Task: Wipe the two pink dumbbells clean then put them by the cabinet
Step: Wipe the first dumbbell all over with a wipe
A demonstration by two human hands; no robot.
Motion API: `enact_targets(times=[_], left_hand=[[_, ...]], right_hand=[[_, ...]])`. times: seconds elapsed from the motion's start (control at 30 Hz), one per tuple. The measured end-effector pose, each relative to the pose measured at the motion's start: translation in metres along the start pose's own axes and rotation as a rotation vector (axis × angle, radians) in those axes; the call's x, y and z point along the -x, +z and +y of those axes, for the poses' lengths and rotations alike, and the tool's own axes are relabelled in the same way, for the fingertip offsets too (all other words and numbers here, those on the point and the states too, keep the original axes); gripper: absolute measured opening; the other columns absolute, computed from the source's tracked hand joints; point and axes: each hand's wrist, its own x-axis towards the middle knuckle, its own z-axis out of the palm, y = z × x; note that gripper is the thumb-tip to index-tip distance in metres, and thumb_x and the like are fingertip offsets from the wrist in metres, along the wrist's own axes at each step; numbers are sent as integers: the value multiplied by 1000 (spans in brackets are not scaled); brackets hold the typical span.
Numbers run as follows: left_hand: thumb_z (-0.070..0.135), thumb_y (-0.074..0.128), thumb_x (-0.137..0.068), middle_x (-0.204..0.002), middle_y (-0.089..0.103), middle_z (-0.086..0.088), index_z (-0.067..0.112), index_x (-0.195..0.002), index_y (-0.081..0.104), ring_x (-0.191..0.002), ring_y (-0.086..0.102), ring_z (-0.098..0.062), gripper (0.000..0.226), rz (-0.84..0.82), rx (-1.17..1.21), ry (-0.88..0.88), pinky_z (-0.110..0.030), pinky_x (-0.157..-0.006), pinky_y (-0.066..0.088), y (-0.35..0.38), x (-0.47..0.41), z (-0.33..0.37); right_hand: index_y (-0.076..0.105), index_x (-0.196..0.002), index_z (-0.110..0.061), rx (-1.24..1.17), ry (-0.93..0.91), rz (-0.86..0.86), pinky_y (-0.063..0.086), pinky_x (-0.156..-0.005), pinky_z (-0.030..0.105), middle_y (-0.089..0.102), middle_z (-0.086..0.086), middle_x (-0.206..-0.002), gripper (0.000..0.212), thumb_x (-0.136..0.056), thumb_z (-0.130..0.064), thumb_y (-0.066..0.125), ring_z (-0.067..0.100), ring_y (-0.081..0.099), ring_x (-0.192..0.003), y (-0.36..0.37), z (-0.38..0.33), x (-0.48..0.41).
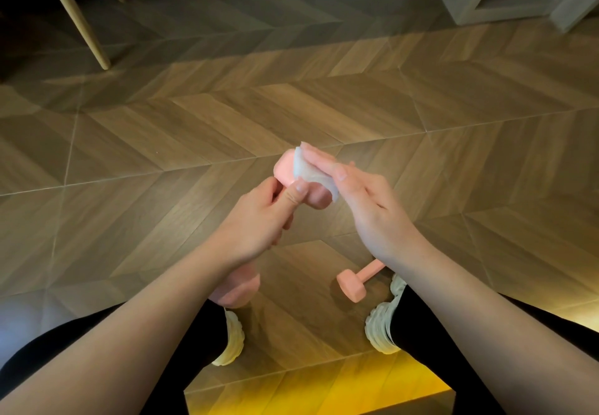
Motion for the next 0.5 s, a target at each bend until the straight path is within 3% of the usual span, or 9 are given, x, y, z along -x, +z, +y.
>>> enact_targets(times=[0.2, 0.33, 0.4, 0.5], left_hand=[[92, 44, -71, -58, 49, 14, 36, -89, 70, -46, 37, -8, 63, 77, 244, 6, -21, -41, 31, 4, -1, -1], [92, 48, -69, -61, 52, 11, 37, -79, 59, -49, 41, -10, 57, 88, 234, 101, -24, -45, 33, 0, -2, -2], [90, 50, -70, -64, 51, 10, 40, -79, 58, -54, 41, -13, 52, 42, 221, 177, -28, -49, 34, -1, -1, -3], [91, 49, -69, -65, 53, 13, 42, -82, 56, -56, 43, -11, 51, -17, 132, 241, -27, -55, 35, -3, 3, -1]], right_hand=[[54, -138, -23, 50, 6, 59, 14, -122, 54, 52, -7, -148, 42, -103, -27, 31, 3, 40, -141, -3, 4, 4], [57, -127, -37, -28, 49, 100, 27, -119, 50, 60, -11, -137, 36, -102, -30, 32, 6, 49, -135, -4, 7, 2], [59, -135, -22, -64, 86, 107, 36, -114, 48, 63, 4, -136, 43, -101, -32, 33, 20, 53, -132, -5, 9, 1], [58, -137, -9, -102, 93, 93, 38, -115, 35, 61, 1, -138, 49, -101, -32, 34, 9, 52, -133, -7, 11, 1]])
